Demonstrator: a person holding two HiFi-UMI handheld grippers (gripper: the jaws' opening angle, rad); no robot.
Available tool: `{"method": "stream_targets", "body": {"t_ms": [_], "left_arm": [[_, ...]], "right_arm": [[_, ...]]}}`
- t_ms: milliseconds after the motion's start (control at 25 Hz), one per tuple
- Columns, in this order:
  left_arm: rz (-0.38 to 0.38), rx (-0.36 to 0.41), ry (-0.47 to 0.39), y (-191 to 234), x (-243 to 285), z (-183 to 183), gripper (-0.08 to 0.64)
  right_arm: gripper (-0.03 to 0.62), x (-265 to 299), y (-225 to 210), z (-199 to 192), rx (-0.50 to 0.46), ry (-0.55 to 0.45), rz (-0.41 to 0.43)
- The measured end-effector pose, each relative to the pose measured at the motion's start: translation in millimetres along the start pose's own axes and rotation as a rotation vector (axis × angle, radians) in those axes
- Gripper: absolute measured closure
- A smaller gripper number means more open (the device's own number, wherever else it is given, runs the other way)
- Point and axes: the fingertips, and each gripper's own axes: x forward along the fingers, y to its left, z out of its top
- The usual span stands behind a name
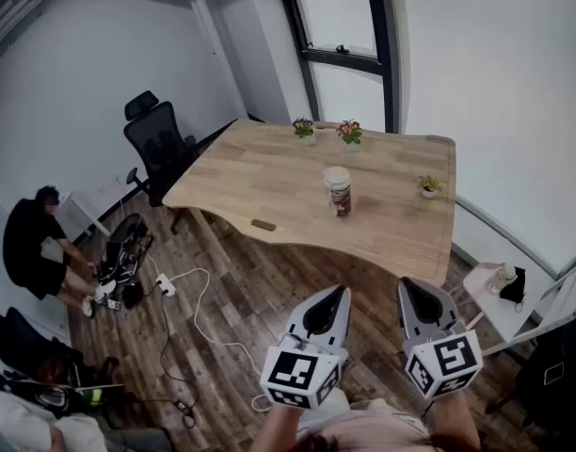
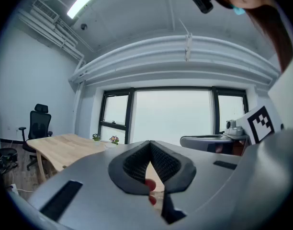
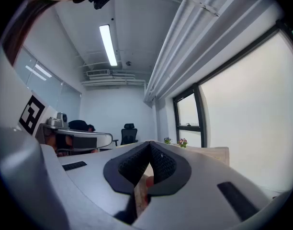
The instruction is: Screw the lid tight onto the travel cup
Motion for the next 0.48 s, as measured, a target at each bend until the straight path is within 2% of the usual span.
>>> {"method": "stream_targets", "body": {"t_ms": [480], "left_arm": [[-0.014, -0.027, 0.006, -4, 21, -2, 0.560]], "right_arm": [[0.594, 10, -13, -4, 0.039, 0.008, 0.017]]}}
